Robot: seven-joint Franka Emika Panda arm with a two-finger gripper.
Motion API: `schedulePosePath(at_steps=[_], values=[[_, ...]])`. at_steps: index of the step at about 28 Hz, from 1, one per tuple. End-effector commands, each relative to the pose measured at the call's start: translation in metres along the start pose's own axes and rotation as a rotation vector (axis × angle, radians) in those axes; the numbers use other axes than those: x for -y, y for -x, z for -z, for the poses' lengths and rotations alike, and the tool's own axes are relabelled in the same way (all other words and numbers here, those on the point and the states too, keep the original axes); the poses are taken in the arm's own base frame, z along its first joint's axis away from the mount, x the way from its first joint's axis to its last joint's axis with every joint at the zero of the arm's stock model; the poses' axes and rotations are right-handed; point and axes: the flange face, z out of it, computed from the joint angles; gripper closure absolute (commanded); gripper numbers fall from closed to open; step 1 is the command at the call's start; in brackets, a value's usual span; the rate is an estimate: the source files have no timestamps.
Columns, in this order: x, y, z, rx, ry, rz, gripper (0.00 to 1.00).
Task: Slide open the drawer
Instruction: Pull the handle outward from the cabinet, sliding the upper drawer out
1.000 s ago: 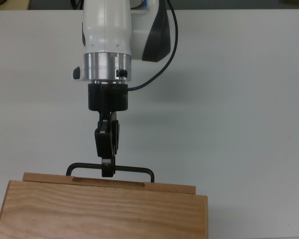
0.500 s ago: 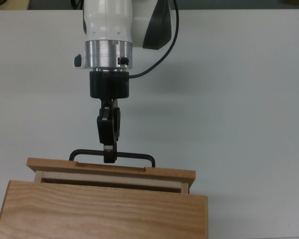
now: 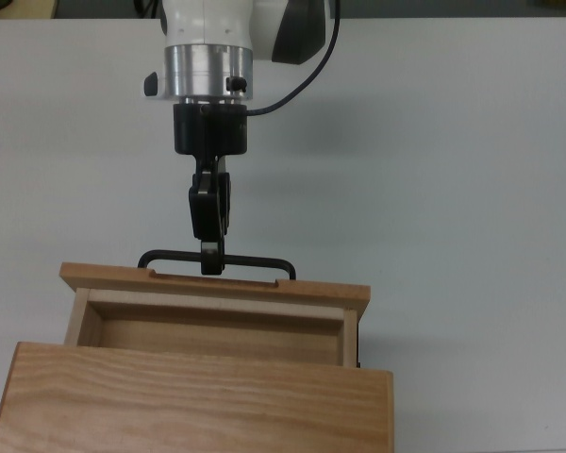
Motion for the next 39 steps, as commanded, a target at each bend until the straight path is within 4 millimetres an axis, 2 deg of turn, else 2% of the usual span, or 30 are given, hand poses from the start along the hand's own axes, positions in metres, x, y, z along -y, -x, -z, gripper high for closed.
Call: schedulePosePath(at_steps=[1, 9, 20, 31, 39], values=[[-0.027, 0.004, 0.014, 0.003, 0.087, 0.03, 1.0], [-0.028, 0.005, 0.018, 0.001, 0.227, 0.054, 1.0], [-0.011, 0.003, 0.033, -0.004, 0.288, 0.052, 1.0], [0.005, 0.001, 0.065, -0.01, 0.363, 0.05, 1.0], [0.006, 0.0, 0.084, -0.013, 0.45, 0.052, 1.0]])
